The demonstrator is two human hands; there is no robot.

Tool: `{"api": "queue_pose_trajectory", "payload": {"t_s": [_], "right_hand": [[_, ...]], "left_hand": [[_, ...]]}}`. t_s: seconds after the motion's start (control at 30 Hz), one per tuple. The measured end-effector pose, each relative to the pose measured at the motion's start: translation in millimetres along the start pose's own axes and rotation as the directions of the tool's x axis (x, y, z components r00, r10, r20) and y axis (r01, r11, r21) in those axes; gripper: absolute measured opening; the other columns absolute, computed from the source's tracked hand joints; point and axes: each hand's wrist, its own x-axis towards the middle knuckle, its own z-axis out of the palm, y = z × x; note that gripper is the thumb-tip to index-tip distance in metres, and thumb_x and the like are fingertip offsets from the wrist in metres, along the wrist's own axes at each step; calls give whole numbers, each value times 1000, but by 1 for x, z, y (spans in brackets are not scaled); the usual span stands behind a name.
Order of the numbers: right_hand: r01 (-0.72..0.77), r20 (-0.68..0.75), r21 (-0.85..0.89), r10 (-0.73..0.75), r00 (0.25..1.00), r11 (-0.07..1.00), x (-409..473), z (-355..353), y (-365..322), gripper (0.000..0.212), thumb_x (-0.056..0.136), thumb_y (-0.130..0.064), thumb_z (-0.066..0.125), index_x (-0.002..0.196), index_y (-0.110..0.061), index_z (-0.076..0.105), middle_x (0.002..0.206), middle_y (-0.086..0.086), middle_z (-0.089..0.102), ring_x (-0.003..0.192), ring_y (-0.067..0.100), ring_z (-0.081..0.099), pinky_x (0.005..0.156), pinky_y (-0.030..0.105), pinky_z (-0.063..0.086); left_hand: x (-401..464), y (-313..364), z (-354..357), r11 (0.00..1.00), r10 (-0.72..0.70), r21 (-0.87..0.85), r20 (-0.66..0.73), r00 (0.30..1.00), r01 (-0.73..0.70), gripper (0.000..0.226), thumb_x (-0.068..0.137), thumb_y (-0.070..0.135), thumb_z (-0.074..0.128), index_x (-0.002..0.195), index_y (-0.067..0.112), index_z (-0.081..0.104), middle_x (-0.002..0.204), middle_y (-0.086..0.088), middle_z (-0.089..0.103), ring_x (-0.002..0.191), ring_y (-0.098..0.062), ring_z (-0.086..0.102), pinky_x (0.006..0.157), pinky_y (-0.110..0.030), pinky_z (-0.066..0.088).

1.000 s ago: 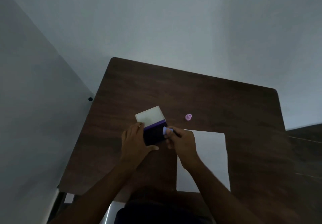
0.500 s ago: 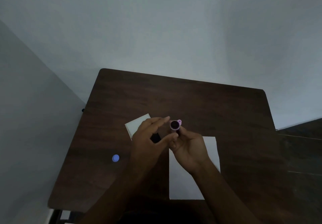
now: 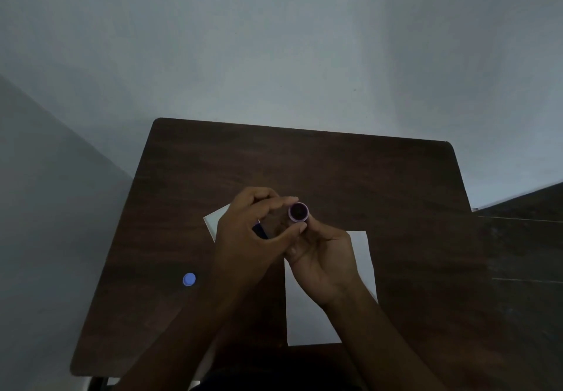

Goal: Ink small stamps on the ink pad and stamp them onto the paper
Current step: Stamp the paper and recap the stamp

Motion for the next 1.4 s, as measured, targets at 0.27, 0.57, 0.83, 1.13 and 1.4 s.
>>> {"api": "queue_pose_trajectory", "payload": {"t_s": [0.27, 0.57, 0.83, 1.13, 1.4], "right_hand": [[-10, 25, 18, 9, 1000, 1000, -1, 4, -4, 47, 82, -6, 54, 128, 4, 51, 139, 25, 46, 137, 31, 32, 117, 37, 19], [-14, 13, 45, 13, 1000, 999, -3, 11, -12, 42, 84, -7, 51, 125, 4, 54, 138, 25, 46, 137, 31, 33, 116, 37, 21], [16, 103, -89, -6, 995, 996, 9, -8, -19, 39, 84, -9, 60, 122, 0, 58, 143, 23, 37, 133, 27, 24, 118, 39, 12], [24, 88, -236, -3, 996, 971, 12, -66, -35, 31, 78, -15, 74, 107, -4, 68, 104, 13, 69, 84, 15, 63, 80, 27, 53], [139, -55, -439, -181, 982, 888, 32, -75, -39, 15, 76, -16, 70, 88, -7, 69, 74, 8, 62, 57, 12, 53, 48, 23, 43]], "left_hand": [[8, 11, -4, 996, 92, 15, -36, 995, -91, 41, 70, 21, 80, 108, 19, 66, 103, 7, 56, 93, -1, 51, 83, -21, 45], [13, 18, -1, 991, 132, 33, -70, 989, -130, 41, 70, 28, 78, 106, 27, 59, 101, 6, 57, 94, -15, 55, 85, -25, 45], [22, 11, 4, 998, 50, 28, -3, 999, -50, 42, 69, 29, 81, 106, 20, 65, 102, 5, 57, 95, -11, 52, 85, -11, 36], [4, -14, 43, 970, -190, -120, 180, 965, 213, 41, 71, 20, 79, 110, 11, 69, 108, 6, 59, 97, -1, 54, 84, -9, 44], [6, -50, 70, 915, -322, -204, 154, 934, 349, 39, 76, 24, 76, 113, 24, 64, 105, 17, 59, 93, 4, 56, 76, 0, 41]]}}
